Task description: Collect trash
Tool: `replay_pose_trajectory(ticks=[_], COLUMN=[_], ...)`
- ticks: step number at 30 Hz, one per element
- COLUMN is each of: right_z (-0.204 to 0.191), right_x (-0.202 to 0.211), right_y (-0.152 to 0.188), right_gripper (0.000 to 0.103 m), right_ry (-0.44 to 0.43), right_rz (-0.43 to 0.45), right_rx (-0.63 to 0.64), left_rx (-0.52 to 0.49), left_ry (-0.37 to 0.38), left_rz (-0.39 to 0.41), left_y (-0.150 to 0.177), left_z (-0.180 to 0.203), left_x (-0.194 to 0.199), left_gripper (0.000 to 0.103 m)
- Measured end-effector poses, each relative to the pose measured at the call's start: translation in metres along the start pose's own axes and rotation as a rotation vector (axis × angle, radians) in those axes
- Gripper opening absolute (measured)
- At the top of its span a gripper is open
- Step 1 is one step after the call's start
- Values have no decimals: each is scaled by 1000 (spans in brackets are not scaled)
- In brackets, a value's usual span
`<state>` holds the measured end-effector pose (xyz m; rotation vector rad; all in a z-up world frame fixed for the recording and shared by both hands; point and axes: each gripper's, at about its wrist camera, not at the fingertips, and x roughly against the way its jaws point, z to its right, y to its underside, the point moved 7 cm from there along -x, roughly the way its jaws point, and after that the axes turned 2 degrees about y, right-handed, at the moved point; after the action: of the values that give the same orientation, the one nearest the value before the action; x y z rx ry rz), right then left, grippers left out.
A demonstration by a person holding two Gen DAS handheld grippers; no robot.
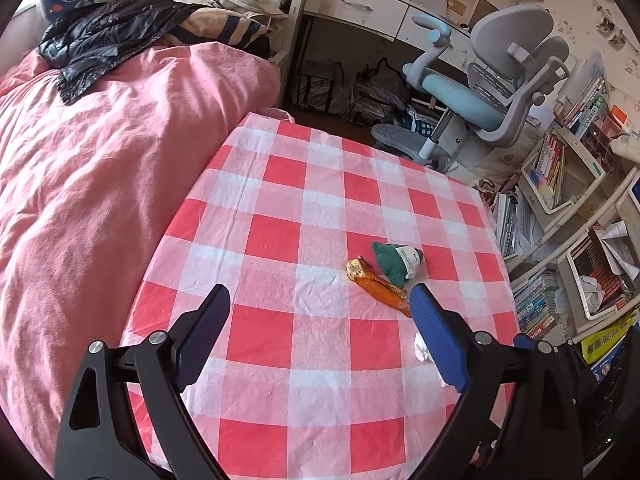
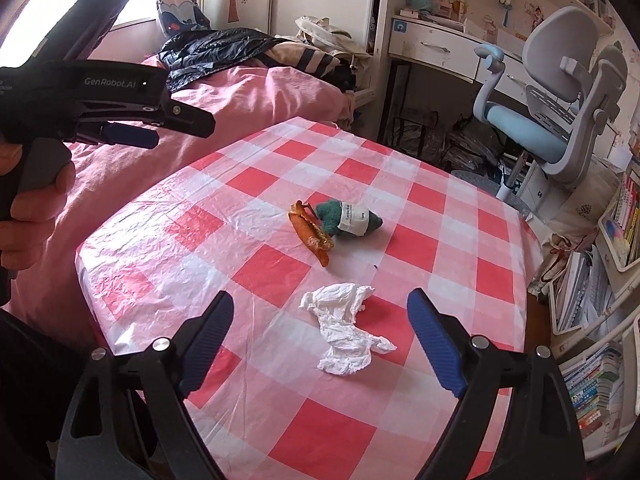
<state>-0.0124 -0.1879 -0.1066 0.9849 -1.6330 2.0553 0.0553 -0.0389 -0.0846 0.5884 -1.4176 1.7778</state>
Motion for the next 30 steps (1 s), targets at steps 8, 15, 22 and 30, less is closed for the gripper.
replay_pose_trajectory(ticks=[8,15,22,30], right_z=[0,0,0,-1], right_x=[-1,0,-1,-1], right_y=[1,0,1,0], right_gripper=[85,85,85,85], right_ry=[2,0,1,1], right_rz=[-5,-2,-4,-6], right_rx=[3,4,3,7], left_rx=[-10,-15,-18,-18], left_ry=[2,0,-1,-1], left_rz=[-6,-12,-13,-14], left_y=[1,2,2,2], left_z=[1,3,4,4], left_x=[-1,-2,-3,-3], left_gripper=[88,88,88,89])
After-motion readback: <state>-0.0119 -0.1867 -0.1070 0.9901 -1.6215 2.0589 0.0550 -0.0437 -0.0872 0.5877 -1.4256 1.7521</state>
